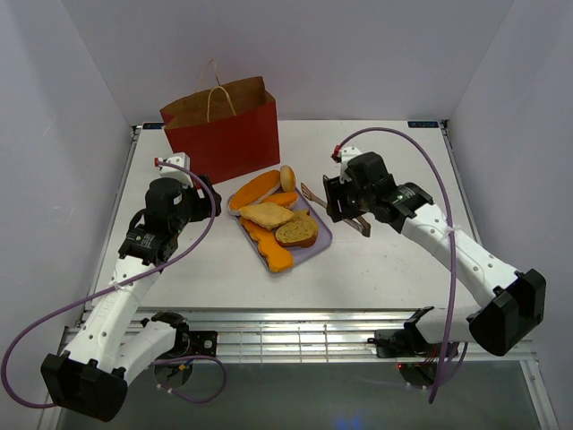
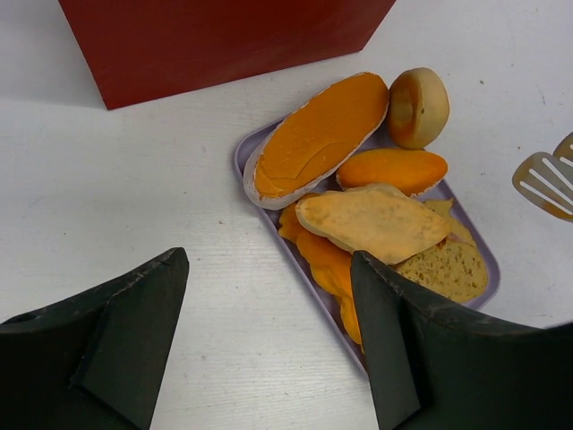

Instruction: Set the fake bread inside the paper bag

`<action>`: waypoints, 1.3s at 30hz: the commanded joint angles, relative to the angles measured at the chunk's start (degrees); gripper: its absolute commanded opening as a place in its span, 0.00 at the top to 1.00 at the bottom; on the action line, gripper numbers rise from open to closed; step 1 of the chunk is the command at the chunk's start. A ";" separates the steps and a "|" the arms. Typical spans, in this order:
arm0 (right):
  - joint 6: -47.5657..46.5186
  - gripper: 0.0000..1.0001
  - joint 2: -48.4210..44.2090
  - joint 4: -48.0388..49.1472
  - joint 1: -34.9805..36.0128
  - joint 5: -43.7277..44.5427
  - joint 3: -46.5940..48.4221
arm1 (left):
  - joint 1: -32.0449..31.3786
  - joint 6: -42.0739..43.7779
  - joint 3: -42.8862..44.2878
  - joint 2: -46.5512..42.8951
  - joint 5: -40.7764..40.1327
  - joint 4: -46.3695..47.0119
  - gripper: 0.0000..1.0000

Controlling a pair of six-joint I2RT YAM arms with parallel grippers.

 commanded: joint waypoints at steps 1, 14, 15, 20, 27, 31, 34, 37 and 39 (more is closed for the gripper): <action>-1.29 0.37 2.76 3.09 1.56 0.41 5.96 | -0.25 0.57 -0.21 -1.03 -0.61 0.43 0.17; -2.25 0.36 18.14 4.15 3.67 4.81 19.24 | -0.25 0.31 -0.12 -1.38 -0.53 0.34 0.06; -2.17 0.36 19.63 4.15 3.67 5.24 20.64 | -0.25 0.31 -0.12 -1.47 -0.44 0.34 0.06; -2.08 0.36 23.68 3.63 3.94 4.81 24.34 | -0.34 0.13 -0.12 -1.56 0.44 0.43 0.06; -1.55 0.36 28.16 3.89 4.20 5.33 26.54 | -0.86 0.22 -0.03 -2.17 0.53 0.43 0.06; -1.29 0.37 30.01 3.63 4.29 6.30 27.42 | -1.22 0.31 -0.03 -2.61 0.00 0.43 0.07; -0.94 0.37 30.89 3.80 4.29 5.78 27.59 | -1.66 0.40 -0.03 -2.79 -0.09 0.43 0.07; -0.67 0.38 31.69 3.80 4.46 5.69 28.03 | -1.92 0.48 0.06 -2.79 -0.17 0.34 0.07; -0.32 0.38 32.30 3.45 4.55 6.56 28.38 | -2.09 0.57 0.15 -2.87 -0.35 0.34 0.07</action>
